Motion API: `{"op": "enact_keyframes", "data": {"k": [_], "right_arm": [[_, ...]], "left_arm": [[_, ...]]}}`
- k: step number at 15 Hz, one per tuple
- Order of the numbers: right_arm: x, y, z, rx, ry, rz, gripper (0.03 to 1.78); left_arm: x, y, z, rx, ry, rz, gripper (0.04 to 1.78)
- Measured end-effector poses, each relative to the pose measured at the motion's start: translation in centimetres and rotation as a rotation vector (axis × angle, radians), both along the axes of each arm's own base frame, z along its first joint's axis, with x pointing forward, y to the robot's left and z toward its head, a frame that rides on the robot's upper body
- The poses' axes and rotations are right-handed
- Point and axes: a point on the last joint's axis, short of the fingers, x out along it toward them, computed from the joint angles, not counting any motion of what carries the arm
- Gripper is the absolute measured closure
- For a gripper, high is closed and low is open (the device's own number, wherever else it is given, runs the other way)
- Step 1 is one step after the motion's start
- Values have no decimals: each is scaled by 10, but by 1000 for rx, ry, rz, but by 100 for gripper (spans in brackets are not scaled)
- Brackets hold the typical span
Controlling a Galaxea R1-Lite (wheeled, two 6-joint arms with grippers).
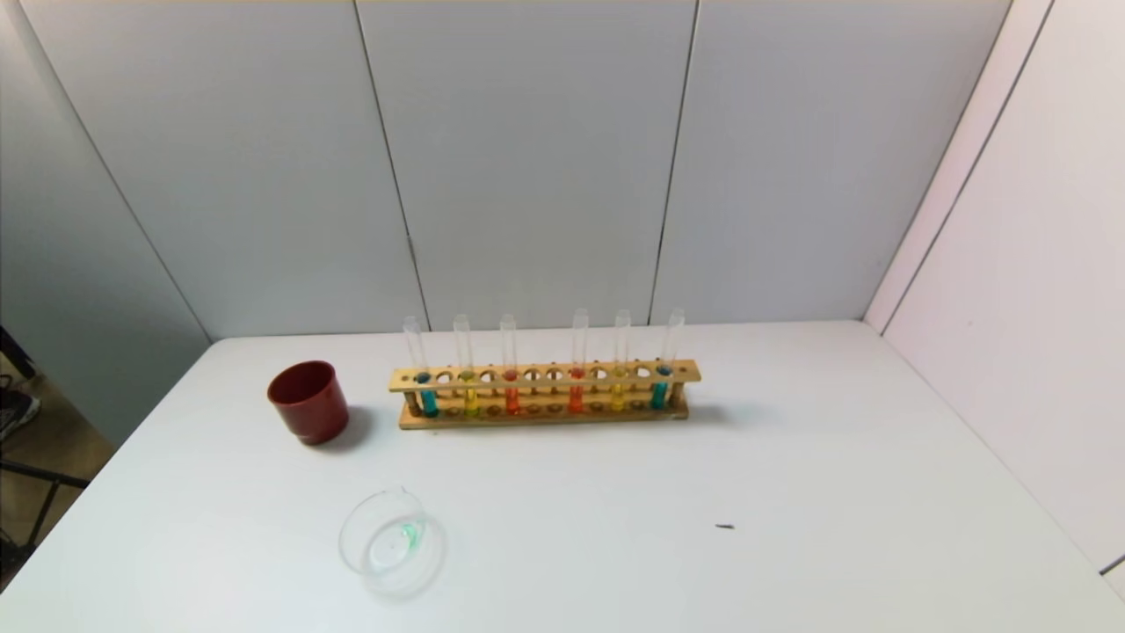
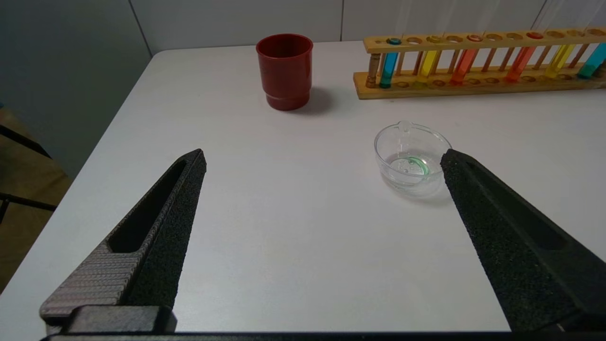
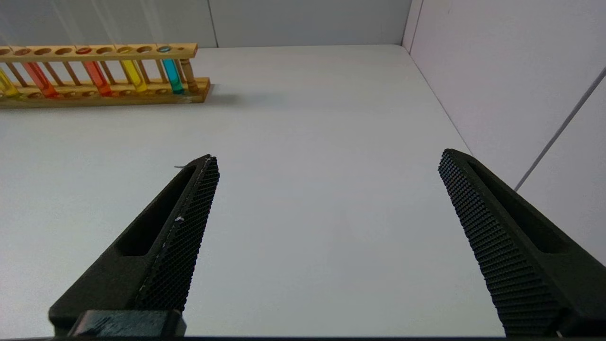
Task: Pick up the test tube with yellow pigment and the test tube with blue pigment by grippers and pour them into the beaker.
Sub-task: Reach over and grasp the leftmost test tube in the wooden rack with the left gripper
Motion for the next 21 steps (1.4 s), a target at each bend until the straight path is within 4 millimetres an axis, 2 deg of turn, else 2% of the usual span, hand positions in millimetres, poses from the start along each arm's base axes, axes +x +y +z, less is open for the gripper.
{"op": "enact_keyframes", "data": {"k": [12,14,17,21], "right_arm": [[0,0,0,0,1,0,11],[0,0,0,0,0,0,11],[0,0,0,0,0,0,11],[0,0,0,0,0,0,11]], "left_arm": [[0,0,0,13,2,2,7],[-1,0,-1,59,29,-11,7],[-3,-2,14,87,74,-74,7],[13,-3,55,81,119,-129,7]]}}
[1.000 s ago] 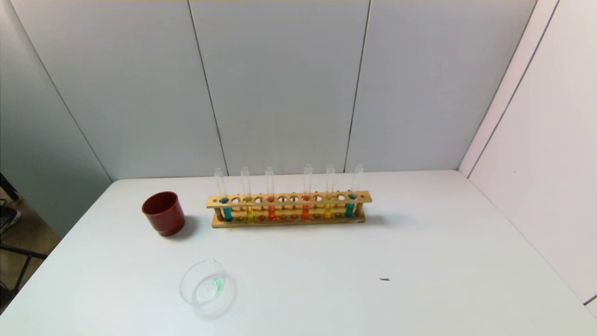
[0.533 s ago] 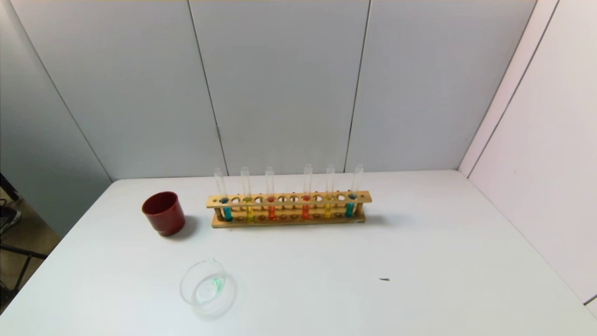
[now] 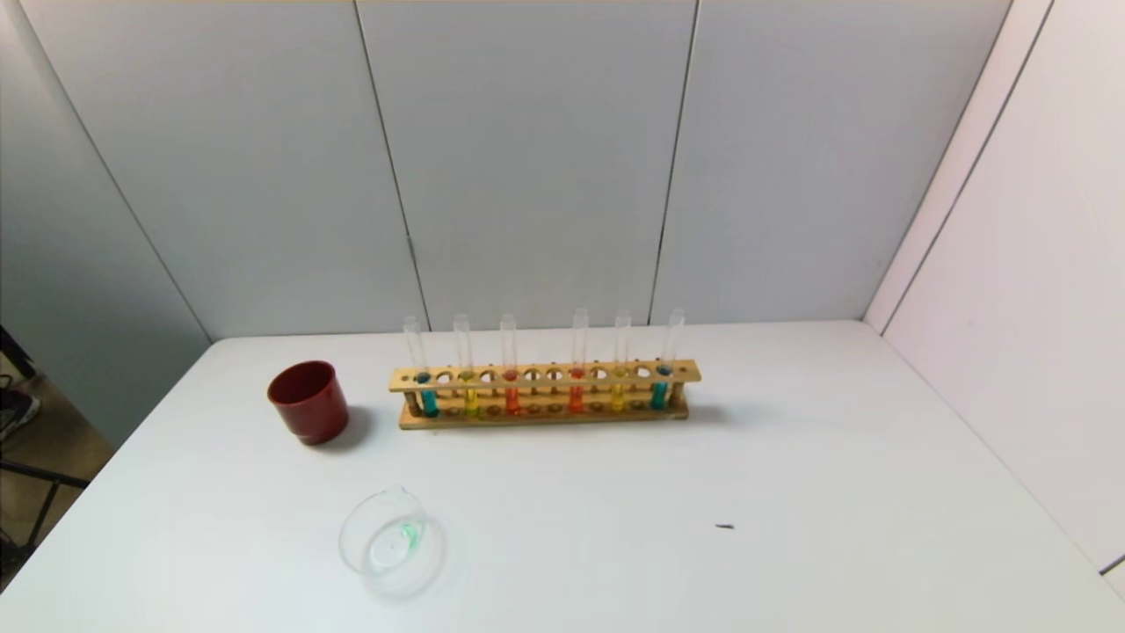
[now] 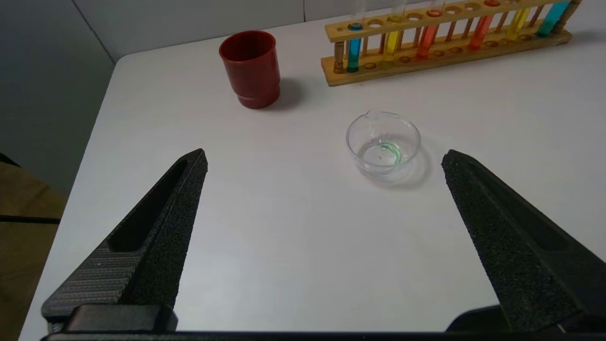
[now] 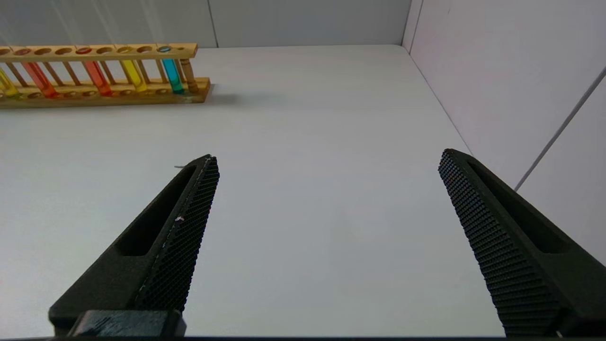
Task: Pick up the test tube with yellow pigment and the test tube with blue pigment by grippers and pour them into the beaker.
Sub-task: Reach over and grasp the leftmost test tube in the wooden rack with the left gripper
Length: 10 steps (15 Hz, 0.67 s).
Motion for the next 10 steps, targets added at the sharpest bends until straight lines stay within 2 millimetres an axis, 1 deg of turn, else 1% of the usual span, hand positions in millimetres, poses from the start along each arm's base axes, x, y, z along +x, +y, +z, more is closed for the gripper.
{"op": "enact_keyframes", "data": {"k": [2,3,5,7,10], "right_arm": [[0,0,0,0,0,0,11],[0,0,0,0,0,0,11],[0,0,0,0,0,0,11],[0,0,0,0,0,0,11],[0,0,0,0,0,0,11]], "left_arm": [[20,-1,23,-3,4,-19,7],[33,-1,34,-4,2,-24,7],[60,-1,50,-4,6,-32,7],[91,-2,60,-6,24,-37,7],[135,-4,62,-6,57,-48,7]]}}
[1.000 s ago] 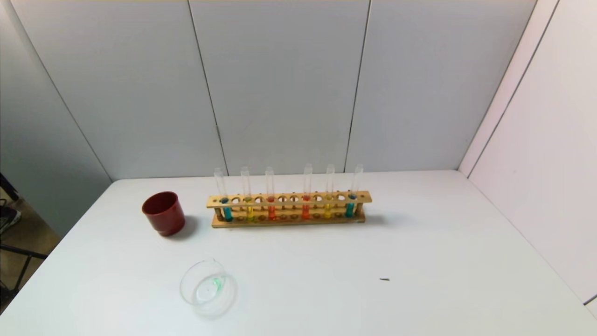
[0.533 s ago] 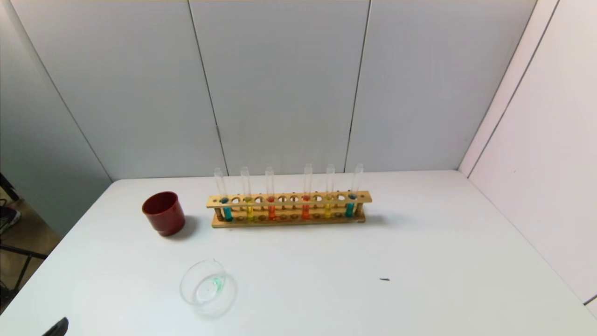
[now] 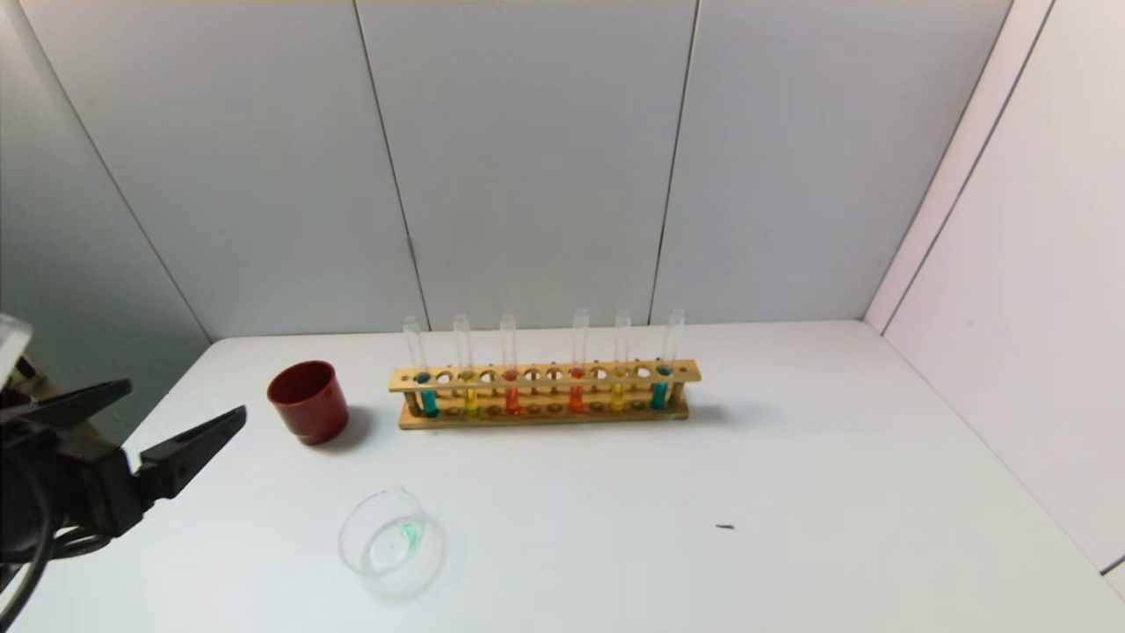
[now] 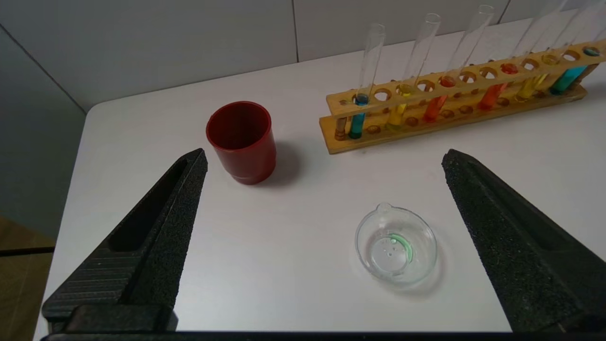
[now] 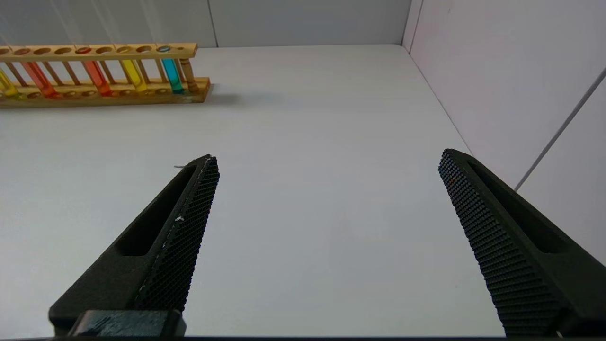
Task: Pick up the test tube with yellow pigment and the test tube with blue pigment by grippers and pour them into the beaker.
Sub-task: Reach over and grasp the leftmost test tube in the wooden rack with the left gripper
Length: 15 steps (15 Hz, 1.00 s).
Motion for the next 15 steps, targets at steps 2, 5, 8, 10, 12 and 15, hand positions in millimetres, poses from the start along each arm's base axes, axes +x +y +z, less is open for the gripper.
{"op": "enact_keyframes", "data": {"k": [2,5,8,10,12,15], "right_arm": [[0,0,0,0,0,0,11],[0,0,0,0,0,0,11],[0,0,0,0,0,0,11],[0,0,0,0,0,0,11],[0,0,0,0,0,0,11],[0,0,0,0,0,0,11]], "left_arm": [[28,-5,-2,3,5,-21,7],[65,-25,-11,22,28,-35,7],[99,-49,-21,34,7,-31,7],[118,-62,-31,31,5,-24,7],[140,-72,-44,27,6,0,7],[169,-83,-63,21,1,40,7]]}}
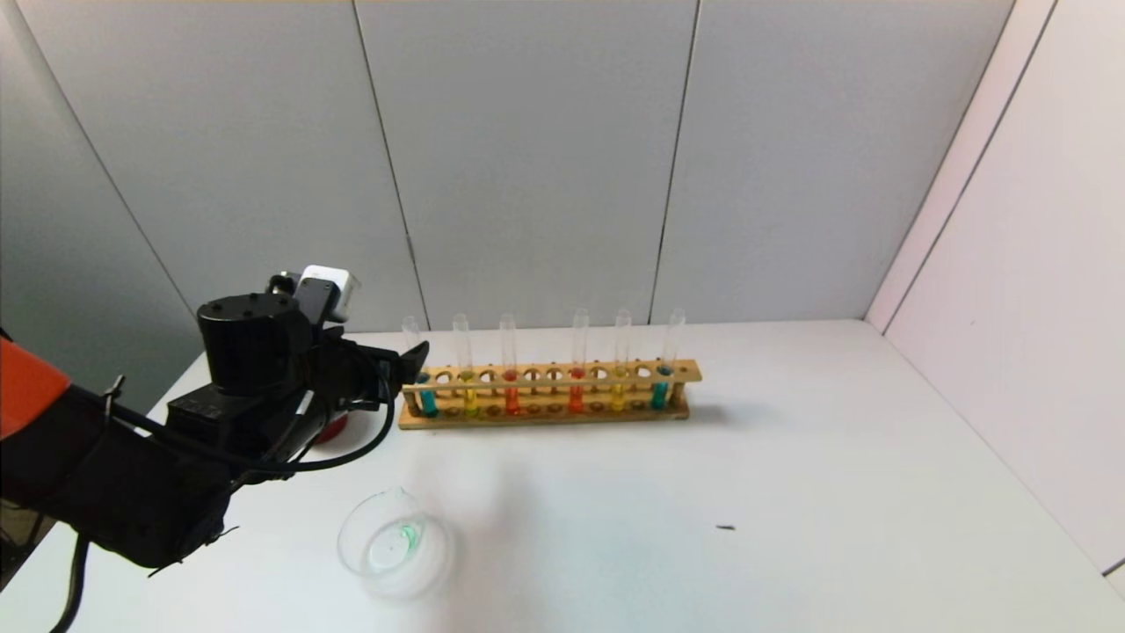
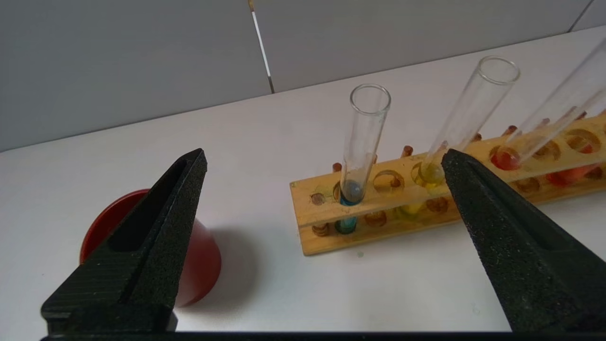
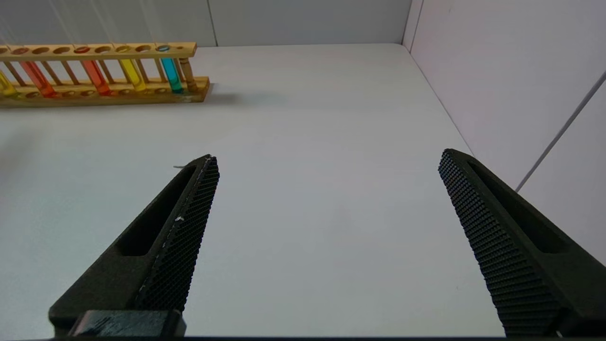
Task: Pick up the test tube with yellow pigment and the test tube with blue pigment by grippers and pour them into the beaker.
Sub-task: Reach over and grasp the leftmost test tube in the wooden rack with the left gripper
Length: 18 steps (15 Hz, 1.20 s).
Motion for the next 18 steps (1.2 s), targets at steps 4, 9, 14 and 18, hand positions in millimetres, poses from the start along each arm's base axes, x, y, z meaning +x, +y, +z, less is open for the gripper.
{"op": "enact_keyframes", "data": {"k": [4,9,14,18], "right_arm": [[0,0,0,0,0,0,11],[0,0,0,0,0,0,11],[0,0,0,0,0,0,11],[0,0,0,0,0,0,11]], "left_arm": [[30,-5,-18,-15,14,27,7],[46,-7,-26,-23,20,34,7],[49,-14,-29,-80,27,27,11],[51,-15,-29,-82,24,28,49]]}}
